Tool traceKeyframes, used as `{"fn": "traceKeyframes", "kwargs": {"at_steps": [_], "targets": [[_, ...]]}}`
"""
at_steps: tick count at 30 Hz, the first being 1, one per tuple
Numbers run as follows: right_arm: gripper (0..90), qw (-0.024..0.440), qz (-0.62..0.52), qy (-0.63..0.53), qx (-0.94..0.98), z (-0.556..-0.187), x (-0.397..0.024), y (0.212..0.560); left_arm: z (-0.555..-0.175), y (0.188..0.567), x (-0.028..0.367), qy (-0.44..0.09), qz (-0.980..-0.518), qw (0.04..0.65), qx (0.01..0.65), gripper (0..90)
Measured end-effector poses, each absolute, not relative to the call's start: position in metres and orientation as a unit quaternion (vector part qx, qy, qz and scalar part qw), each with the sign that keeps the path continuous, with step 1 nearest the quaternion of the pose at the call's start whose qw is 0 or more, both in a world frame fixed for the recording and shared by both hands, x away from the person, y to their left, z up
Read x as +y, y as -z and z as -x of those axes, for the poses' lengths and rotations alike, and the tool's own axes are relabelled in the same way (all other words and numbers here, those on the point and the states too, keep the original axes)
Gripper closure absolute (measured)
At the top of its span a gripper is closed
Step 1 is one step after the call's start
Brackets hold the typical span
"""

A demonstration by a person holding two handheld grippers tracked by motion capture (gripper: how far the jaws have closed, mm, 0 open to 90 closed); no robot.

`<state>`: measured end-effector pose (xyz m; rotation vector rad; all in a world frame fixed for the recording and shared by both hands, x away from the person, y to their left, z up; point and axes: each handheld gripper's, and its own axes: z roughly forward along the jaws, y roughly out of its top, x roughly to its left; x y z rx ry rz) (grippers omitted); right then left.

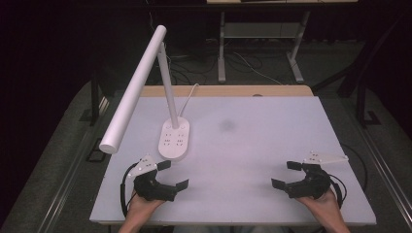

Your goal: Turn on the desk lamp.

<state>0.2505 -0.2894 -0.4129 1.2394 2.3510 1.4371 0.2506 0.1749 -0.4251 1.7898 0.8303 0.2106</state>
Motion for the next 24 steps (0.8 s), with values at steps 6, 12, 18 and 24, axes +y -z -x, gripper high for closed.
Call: {"fn": "traceKeyframes", "kwargs": {"at_steps": [6,12,18,24], "targets": [[0.7,0.055,-0.414,-0.476,0.774,-0.2506,-0.293,0.4127,-0.2508,0.4252,0.1749,-0.088,-0.755,0.547,0.35,0.0],[0.7,0.054,-0.416,-0.476,0.773,-0.2495,-0.2947,0.4114,-0.2507,0.4251,0.1747,-0.09,-0.755,0.547,0.35,0.0],[0.7,0.055,-0.416,-0.477,0.772,-0.2498,-0.2962,0.4101,-0.2503,0.4253,0.1742,-0.089,-0.755,0.547,0.35,0.0],[0.8,0.054,-0.416,-0.477,0.772,-0.2498,-0.2968,0.409,-0.2501,0.4256,0.1749,-0.088,-0.753,0.547,0.354,0.0]]}}
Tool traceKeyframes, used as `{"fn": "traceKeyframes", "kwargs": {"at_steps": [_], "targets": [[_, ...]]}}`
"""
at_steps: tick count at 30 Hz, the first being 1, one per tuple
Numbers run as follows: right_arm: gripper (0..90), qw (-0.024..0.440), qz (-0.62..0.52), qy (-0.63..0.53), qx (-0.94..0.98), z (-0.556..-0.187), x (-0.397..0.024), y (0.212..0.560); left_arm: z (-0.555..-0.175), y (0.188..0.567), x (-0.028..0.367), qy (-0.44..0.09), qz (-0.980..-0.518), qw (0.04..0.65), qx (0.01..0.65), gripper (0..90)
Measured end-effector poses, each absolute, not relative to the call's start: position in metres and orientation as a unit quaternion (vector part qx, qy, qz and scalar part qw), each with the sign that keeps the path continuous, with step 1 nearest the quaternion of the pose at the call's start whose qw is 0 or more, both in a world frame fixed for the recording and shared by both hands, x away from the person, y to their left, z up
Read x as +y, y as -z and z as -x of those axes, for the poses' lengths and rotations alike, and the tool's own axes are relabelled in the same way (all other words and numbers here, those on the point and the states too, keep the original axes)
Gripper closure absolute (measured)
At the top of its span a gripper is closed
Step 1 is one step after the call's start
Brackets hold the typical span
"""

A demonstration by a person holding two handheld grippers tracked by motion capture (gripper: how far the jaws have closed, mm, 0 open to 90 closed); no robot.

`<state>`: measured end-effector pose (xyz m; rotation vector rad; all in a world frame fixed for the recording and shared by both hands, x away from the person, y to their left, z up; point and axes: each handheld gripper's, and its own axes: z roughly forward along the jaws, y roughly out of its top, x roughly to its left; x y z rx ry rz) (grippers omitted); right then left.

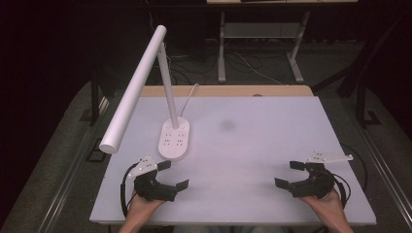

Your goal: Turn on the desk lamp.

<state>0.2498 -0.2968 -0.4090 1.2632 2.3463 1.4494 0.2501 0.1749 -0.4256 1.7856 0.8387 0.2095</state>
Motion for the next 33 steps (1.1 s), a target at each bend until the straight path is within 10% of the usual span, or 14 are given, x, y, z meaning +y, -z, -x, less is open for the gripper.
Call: {"fn": "traceKeyframes", "kwargs": {"at_steps": [33], "targets": [[0.8,0.045,-0.384,-0.459,0.8,-0.271,-0.278,0.385,-0.249,0.426,0.179,-0.092,-0.749,0.546,0.364,0.0]]}}
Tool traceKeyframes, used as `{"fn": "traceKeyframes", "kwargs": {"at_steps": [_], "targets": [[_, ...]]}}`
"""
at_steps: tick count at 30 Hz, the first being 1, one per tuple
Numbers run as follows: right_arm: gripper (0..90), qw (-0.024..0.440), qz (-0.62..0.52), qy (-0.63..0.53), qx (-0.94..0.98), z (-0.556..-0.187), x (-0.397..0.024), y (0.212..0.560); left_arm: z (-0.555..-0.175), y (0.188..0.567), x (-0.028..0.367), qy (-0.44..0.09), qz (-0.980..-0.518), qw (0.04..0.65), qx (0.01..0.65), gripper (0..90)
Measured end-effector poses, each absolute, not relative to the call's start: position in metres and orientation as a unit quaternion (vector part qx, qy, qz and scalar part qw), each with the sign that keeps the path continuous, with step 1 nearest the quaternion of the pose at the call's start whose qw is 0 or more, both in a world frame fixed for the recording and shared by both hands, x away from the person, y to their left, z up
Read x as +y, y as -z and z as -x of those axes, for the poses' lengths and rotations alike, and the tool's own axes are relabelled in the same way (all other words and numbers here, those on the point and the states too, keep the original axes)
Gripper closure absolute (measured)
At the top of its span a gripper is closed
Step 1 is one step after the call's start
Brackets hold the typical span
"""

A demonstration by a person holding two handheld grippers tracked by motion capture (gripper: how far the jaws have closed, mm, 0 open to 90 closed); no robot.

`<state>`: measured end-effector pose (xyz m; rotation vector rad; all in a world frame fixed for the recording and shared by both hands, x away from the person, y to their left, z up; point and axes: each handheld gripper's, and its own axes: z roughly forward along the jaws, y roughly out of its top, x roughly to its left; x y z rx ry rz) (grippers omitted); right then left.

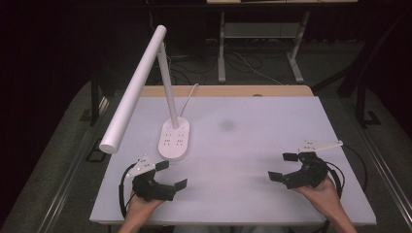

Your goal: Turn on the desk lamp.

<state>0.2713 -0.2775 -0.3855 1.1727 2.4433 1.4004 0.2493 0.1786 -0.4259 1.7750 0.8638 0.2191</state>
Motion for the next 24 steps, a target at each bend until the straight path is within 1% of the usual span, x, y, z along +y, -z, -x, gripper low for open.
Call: {"fn": "traceKeyframes", "kwargs": {"at_steps": [13,24], "targets": [[0.8,0.043,-0.363,-0.454,0.812,-0.292,-0.256,0.366,-0.249,0.426,0.179,-0.094,-0.746,0.546,0.369,0.0],[0.8,0.039,-0.348,-0.446,0.823,-0.311,-0.233,0.363,-0.249,0.426,0.179,-0.096,-0.747,0.544,0.369,0.0]]}}
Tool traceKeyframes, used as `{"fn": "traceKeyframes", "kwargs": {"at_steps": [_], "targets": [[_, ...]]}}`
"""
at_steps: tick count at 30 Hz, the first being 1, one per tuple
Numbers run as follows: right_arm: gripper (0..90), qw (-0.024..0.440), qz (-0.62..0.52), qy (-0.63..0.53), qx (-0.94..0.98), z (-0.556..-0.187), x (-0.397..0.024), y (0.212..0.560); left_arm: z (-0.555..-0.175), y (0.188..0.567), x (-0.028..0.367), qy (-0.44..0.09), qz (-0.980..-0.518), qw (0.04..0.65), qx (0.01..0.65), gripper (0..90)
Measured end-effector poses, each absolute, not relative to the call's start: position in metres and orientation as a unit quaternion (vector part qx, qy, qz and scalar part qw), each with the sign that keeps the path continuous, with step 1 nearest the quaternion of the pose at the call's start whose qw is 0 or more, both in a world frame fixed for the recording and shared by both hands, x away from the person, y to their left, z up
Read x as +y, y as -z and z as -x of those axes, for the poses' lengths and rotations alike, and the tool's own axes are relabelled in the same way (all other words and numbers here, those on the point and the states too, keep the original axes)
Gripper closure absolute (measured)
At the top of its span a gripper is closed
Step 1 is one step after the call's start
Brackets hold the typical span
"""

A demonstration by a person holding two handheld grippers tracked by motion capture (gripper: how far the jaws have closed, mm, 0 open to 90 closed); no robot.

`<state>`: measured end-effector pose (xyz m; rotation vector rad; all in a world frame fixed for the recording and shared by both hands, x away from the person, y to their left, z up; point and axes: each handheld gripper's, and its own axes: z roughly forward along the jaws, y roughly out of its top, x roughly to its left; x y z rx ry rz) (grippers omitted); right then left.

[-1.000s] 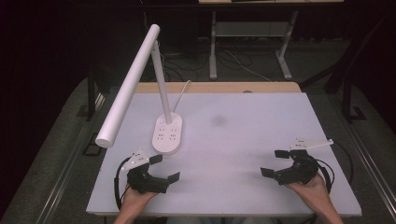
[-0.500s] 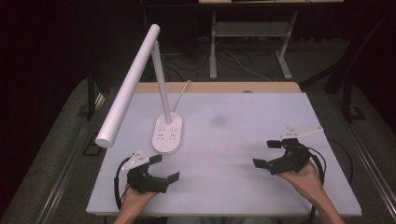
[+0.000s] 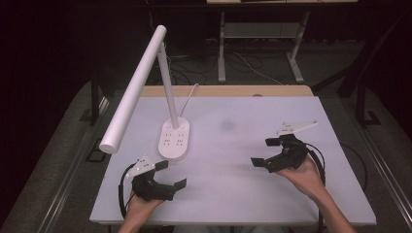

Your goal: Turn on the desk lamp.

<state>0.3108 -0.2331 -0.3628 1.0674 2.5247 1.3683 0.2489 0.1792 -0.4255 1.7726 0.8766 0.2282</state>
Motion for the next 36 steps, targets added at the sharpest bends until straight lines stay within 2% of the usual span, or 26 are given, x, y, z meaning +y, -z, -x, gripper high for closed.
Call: {"fn": "traceKeyframes", "kwargs": {"at_steps": [36], "targets": [[0.8,0.017,-0.321,-0.435,0.841,-0.378,-0.171,0.36,-0.25,0.426,0.181,-0.094,-0.747,0.541,0.374,0.0]]}}
